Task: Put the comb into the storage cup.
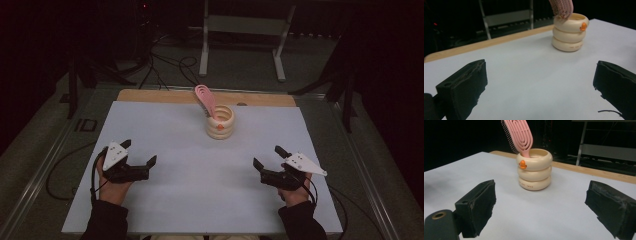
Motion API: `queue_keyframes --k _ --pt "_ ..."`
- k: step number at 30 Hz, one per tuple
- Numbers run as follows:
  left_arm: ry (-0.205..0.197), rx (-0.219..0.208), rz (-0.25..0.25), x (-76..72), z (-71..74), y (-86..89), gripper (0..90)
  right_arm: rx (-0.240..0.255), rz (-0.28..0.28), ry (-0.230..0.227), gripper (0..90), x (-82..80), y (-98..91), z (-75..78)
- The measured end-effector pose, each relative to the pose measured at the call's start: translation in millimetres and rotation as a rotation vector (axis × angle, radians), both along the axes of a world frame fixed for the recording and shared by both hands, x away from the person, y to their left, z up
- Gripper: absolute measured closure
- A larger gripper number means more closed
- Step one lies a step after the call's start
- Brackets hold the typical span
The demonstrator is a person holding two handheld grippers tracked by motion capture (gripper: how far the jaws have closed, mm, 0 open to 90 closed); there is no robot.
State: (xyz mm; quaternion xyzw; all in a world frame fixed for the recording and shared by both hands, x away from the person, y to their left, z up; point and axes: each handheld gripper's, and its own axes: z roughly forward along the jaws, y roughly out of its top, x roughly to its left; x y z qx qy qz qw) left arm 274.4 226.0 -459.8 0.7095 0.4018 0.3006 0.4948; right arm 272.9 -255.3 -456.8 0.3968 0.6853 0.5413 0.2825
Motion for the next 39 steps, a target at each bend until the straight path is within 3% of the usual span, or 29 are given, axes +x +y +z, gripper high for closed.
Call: queue_keyframes --k 5,9,13,28,39 --pt "-0.016 -0.03 0.017 -9.4 -5.0 11.2 0.3 -0.005 0.0 0.004 8.7 0.0 0.4 -1.6" --pt "-0.04 -0.086 0.055 -17.4 -9.0 25.1 0.3 -0.008 -0.005 0.0 8.7 -0.6 -0.5 -1.4" --pt "-0.036 -0.069 0.07 -22.0 -13.2 30.1 0.3 -0.007 -0.008 -0.004 8.7 -0.5 -2.2 -1.1" --pt "-0.059 -0.085 0.112 -22.5 -11.4 36.8 0.3 -0.036 -0.021 0.002 8.6 -0.1 -4.0 -4.0" --pt "-0.067 -0.084 0.114 -23.3 -9.5 35.6 0.3 -0.041 -0.034 0.01 8.6 -3.1 -5.7 -8.0"
